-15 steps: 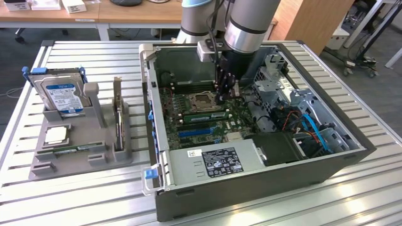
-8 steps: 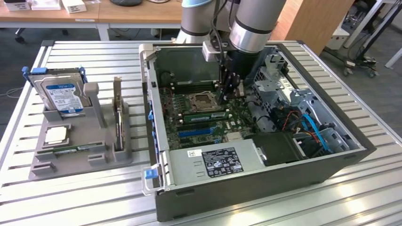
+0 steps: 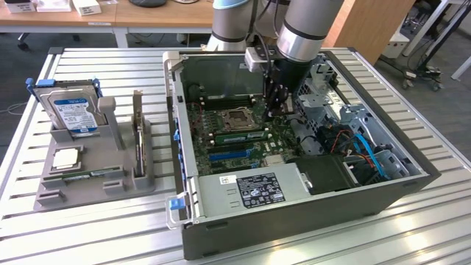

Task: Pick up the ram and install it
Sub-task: 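Press down the ram until it locks into place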

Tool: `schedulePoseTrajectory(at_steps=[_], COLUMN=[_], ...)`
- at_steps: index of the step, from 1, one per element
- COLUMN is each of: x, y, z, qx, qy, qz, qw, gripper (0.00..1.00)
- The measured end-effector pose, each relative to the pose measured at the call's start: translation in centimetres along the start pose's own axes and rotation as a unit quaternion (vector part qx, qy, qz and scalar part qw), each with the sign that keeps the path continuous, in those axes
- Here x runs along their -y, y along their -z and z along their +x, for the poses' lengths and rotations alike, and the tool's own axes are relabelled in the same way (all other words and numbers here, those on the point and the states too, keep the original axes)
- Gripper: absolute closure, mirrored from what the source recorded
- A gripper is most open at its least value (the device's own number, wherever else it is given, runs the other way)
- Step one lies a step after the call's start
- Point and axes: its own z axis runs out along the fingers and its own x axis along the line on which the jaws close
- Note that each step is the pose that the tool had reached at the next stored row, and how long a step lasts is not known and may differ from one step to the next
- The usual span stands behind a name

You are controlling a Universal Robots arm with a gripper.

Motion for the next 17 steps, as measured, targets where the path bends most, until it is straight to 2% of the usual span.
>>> schedulePoseTrajectory(at_steps=[4,10,17], x=[0.44,0.46,0.49], y=[0.03,0.00,-0.71], z=[0.00,0.01,0.02], qx=[-0.0001,0.0000,-0.0001], qy=[0.000,0.000,0.000], qz=[0.0000,0.0000,0.0005], qw=[1.0000,1.0000,1.0000], gripper=[0.90,0.90,0.90])
